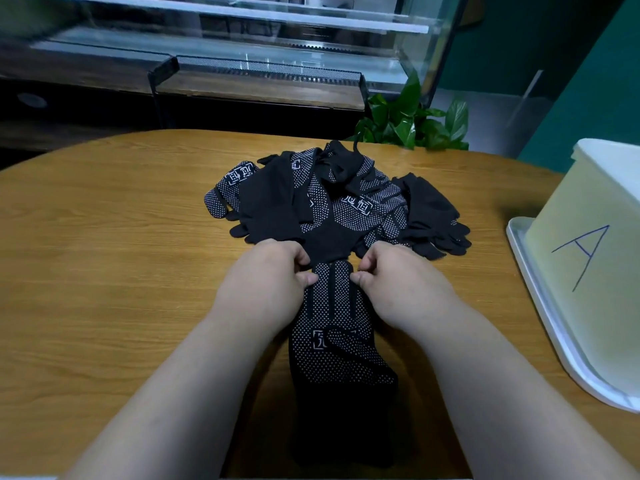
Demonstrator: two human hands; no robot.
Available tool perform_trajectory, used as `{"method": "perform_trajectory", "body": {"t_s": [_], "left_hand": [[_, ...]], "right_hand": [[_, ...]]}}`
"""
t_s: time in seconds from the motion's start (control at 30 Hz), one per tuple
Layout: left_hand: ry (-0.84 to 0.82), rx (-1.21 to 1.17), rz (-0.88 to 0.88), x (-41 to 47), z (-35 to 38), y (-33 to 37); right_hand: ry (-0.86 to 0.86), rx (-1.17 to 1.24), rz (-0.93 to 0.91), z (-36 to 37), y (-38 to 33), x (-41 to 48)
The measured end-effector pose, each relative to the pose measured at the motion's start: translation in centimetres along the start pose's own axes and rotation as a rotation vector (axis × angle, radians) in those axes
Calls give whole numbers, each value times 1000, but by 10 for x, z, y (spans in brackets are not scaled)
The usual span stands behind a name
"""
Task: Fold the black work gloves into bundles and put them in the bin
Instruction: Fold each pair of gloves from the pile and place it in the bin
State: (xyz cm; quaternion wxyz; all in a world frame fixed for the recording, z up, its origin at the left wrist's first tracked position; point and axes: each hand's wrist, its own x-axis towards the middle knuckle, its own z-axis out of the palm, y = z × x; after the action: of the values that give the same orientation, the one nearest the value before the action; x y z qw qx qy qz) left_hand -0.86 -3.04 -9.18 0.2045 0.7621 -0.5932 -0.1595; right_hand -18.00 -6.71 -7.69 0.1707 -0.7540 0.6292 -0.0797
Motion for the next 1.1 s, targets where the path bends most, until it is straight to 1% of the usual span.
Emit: {"method": "perform_trajectory", "body": {"t_s": [0.2,0.37,0.47,0.67,0.87,1.0,1.1], "left_hand": [[-17,-21,-1,1,5,1],[-126,-23,-53,14,1,2],[-165,-27,-69,19,0,2],[-156,-11,-72,18,0,4],[-118,72,-63,13,0,8],[-84,57,4,9,-1,7],[-30,-11,67,4,-4,5]], "right_hand": [[-7,43,-42,0,-1,5],[-8,111,-5,1,-3,11],[-3,88,21,4,-4,13],[27,77,20,6,-4,14],[15,108,-8,6,-3,12],[38,165,-67,5,0,10],[61,218,-116,4,2,6]]}}
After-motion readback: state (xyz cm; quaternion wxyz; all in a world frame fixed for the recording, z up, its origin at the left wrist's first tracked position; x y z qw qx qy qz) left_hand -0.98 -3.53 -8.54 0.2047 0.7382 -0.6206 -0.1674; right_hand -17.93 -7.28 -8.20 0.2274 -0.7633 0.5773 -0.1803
